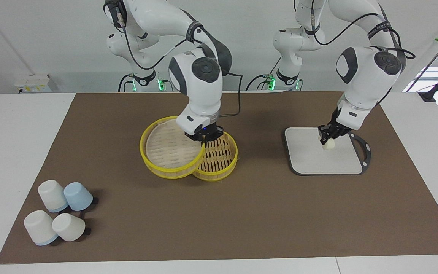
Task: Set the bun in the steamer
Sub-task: 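Lift the lid off with the right gripper while the left gripper lifts the bun, then lower the bun into the open steamer and open the left gripper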
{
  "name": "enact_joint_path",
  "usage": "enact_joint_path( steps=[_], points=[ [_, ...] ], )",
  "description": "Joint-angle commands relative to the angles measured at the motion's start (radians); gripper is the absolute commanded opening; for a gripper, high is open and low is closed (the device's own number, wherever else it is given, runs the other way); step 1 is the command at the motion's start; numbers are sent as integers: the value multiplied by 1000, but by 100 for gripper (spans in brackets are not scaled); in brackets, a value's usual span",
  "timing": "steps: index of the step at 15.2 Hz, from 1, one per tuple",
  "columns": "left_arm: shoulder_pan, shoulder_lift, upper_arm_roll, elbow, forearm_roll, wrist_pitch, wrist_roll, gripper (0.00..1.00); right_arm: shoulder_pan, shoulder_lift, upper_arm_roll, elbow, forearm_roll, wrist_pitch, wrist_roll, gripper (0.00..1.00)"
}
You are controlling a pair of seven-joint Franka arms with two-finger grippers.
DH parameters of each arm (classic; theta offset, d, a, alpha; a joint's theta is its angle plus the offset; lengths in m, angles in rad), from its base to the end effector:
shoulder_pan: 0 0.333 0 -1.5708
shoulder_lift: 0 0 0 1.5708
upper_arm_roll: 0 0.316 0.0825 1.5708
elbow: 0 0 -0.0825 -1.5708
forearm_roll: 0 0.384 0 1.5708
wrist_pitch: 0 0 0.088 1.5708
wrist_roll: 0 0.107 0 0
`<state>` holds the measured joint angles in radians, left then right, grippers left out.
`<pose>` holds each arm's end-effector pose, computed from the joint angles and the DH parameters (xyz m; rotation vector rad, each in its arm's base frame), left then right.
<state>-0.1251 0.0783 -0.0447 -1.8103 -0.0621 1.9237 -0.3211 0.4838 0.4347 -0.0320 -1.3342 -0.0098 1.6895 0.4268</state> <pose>0.5801 -0.1032 0.4963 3.0613 0.2638 0.0292 0.6103 0.2995 0.4767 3.0851 0.0447 -0.0953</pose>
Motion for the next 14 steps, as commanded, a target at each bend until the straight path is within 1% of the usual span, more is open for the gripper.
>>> enact_joint_path(
  steps=[1, 3, 4, 5, 6, 8, 10, 11, 12, 14],
  points=[
    [-173, 54, 13, 104, -2, -37, -224, 27, -100, -56, 12, -16, 8, -69, -143, 0],
    [-282, 70, 13, 106, -2, 13, -339, 27, -177, -71, 14, -16, 11, -106, -257, 0],
    [-342, 92, 13, 106, -4, 58, -402, 27, -215, -76, 14, -20, 11, -126, -314, 0],
    [-397, 128, 13, 109, -4, 113, -479, 27, -255, -82, 15, -23, 13, -146, -371, 0],
    [-439, 162, 13, 112, -2, 168, -533, 27, -293, -88, 14, -33, 37, -151, -422, 0],
    [-465, 181, 11, 100, 1, 253, -567, 27, -370, -99, 14, -56, 76, -152, -503, 0],
    [-525, 256, 14, 106, 4, 284, -596, 27, -402, -102, 12, -71, 80, -152, -574, 0],
    [-550, 293, 16, 106, 28, 322, -628, 27, -410, -106, 12, -82, 80, -152, -583, 0],
    [-557, 307, 14, 98, 63, 354, -651, 27, -413, -109, 14, -85, 80, -151, -583, 0],
    [-583, 311, 14, 59, 76, 383, -662, 27, -401, -111, 14, -85, 80, -149, -577, 0]
  ],
)
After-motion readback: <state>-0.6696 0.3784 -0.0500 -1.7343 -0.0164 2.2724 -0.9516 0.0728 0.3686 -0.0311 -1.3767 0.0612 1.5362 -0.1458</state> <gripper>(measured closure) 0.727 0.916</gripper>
